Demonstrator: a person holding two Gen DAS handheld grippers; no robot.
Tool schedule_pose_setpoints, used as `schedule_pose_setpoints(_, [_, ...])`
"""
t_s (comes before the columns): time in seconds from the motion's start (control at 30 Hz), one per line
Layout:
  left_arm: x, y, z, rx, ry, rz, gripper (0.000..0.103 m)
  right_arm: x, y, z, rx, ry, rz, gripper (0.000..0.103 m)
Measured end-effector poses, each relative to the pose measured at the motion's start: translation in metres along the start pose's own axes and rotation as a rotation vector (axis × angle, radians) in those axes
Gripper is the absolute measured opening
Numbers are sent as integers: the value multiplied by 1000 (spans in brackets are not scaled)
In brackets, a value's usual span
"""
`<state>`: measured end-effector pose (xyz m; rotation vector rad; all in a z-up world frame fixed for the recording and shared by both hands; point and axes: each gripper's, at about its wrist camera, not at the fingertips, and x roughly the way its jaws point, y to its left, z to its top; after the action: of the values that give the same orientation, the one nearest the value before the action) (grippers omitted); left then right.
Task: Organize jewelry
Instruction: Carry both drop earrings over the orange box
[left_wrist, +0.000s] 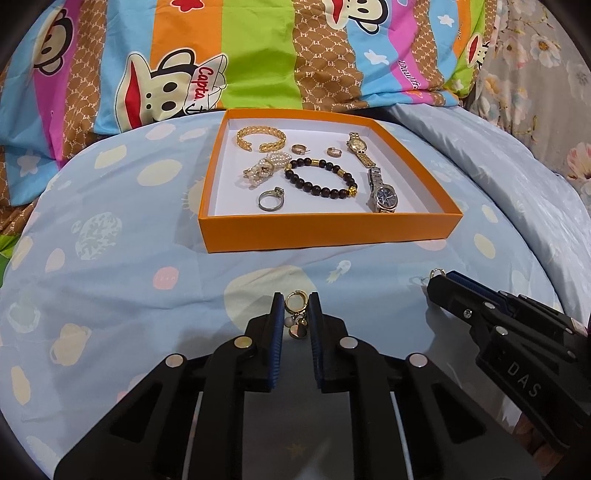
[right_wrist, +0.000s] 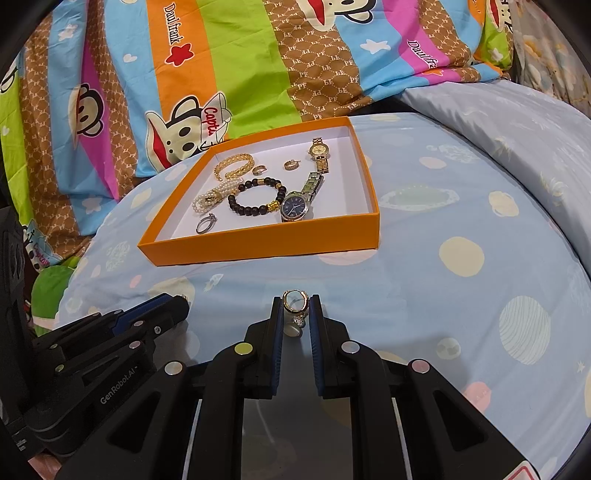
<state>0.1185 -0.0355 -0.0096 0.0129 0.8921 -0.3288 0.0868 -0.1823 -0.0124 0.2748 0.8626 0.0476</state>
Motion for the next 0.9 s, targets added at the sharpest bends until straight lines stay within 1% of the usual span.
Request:
schedule_pose_setpoints(0.33, [-6, -2, -1, 9, -20, 7, 12, -5, 0, 1, -2, -16, 11, 13])
schedule_pose_setpoints(0.53, [-10, -7, 1, 27, -25, 15, 12, -12, -1, 6, 14, -35, 37, 13])
schedule_pose_setpoints(0.7, [-15, -10, 7, 40, -35, 20, 12, -22, -2, 14, 15, -65, 35, 13])
schedule_pose_setpoints(0.9, [-23, -13, 21, 59, -69, 22, 12, -30, -4, 26, 5, -89, 28, 13])
